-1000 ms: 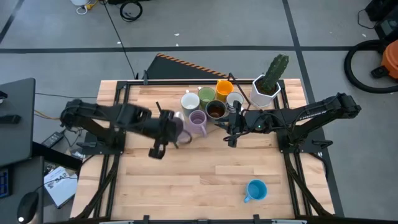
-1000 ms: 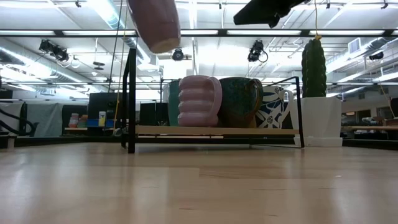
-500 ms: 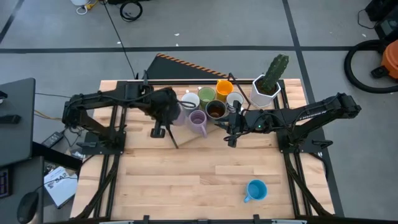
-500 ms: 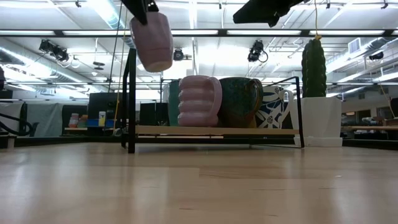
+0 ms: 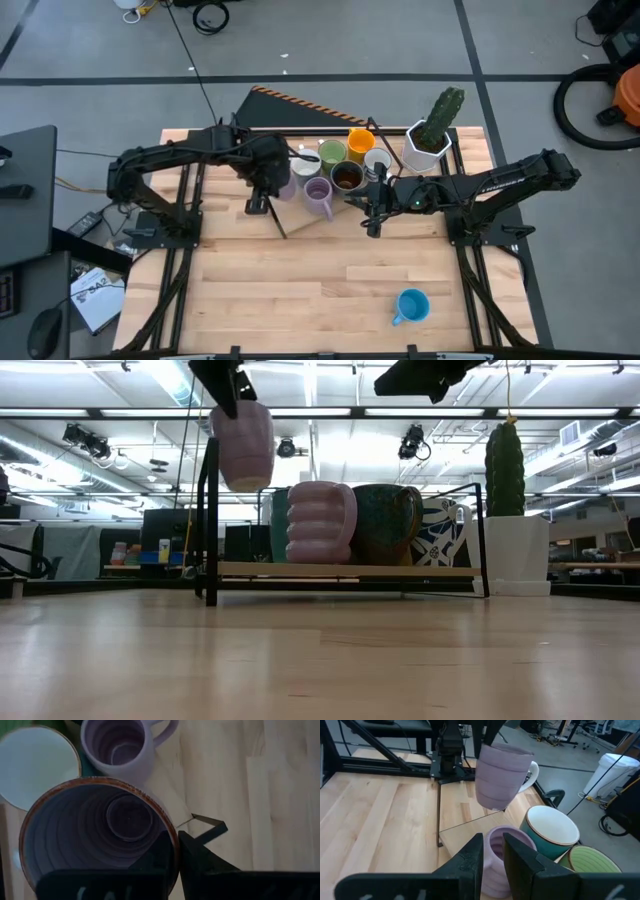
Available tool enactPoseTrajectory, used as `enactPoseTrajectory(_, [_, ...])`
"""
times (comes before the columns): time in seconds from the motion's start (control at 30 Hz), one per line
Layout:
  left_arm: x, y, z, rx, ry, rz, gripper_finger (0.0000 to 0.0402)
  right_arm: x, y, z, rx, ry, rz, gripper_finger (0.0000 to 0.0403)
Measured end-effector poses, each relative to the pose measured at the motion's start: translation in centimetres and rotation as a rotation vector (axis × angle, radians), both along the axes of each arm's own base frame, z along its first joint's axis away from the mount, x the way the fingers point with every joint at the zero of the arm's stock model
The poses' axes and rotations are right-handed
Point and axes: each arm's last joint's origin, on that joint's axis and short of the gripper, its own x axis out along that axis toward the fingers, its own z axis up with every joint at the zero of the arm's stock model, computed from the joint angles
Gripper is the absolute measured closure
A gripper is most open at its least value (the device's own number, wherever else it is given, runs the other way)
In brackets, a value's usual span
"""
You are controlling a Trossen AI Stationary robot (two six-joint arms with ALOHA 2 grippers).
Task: Place coffee mugs
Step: Put the purple mug on the shelf
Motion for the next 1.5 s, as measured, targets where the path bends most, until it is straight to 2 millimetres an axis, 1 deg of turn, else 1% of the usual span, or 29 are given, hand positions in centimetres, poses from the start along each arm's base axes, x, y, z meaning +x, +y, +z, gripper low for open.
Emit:
enactPoseTrajectory(0.1, [0.3, 0.3, -0.2, 0.003, 0.000, 0.003, 0.0379, 0.0, 0.0, 0.0, 0.000, 0.000, 0.000, 0.0325])
enactPoseTrajectory(0.33, [0.6, 1.4, -1.3, -0.013, 0.069, 0.040, 0.0379, 0.0, 0.0, 0.0, 0.003, 0.001, -0.001, 0.0325])
enactPoseTrajectory(0.47, [1.1, 2.0, -1.6, -0.010, 0.062, 0.052, 0.0379, 0.0, 0.0, 0.0, 0.003, 0.002, -0.001, 0.0325])
enactPoseTrajectory(0.73, [1.0, 3.1, -2.1, -0.031, 0.094, 0.104, 0.0379, 0.0, 0.0, -0.1, 0.003, 0.006, 0.000, 0.0325])
enactPoseTrajectory(1.0, [1.9, 3.7, -3.1, -0.056, 0.105, 0.129, 0.0379, 0.0, 0.1, -0.1, 0.009, 0.004, 0.002, 0.0325])
enactPoseTrajectory(1.1, [2.3, 3.9, -4.1, -0.063, 0.120, 0.136, 0.0379, 0.0, 0.1, 0.0, 0.015, 0.002, 0.014, 0.0325])
enactPoseTrajectory(1.3, [2.0, 4.0, -6.9, -0.081, 0.185, 0.145, 0.0379, 0.0, 0.1, -0.1, 0.016, 0.004, 0.019, 0.0325])
enactPoseTrajectory(1.4, [1.9, 4.1, -7.7, -0.084, 0.200, 0.151, 0.0379, 0.0, 0.2, 0.0, 0.015, 0.002, 0.020, 0.0325])
enactPoseTrajectory(1.5, [2.3, 4.2, -8.0, -0.072, 0.152, 0.149, 0.0379, 0.0, 0.2, 0.0, 0.015, -0.001, 0.019, 0.0325])
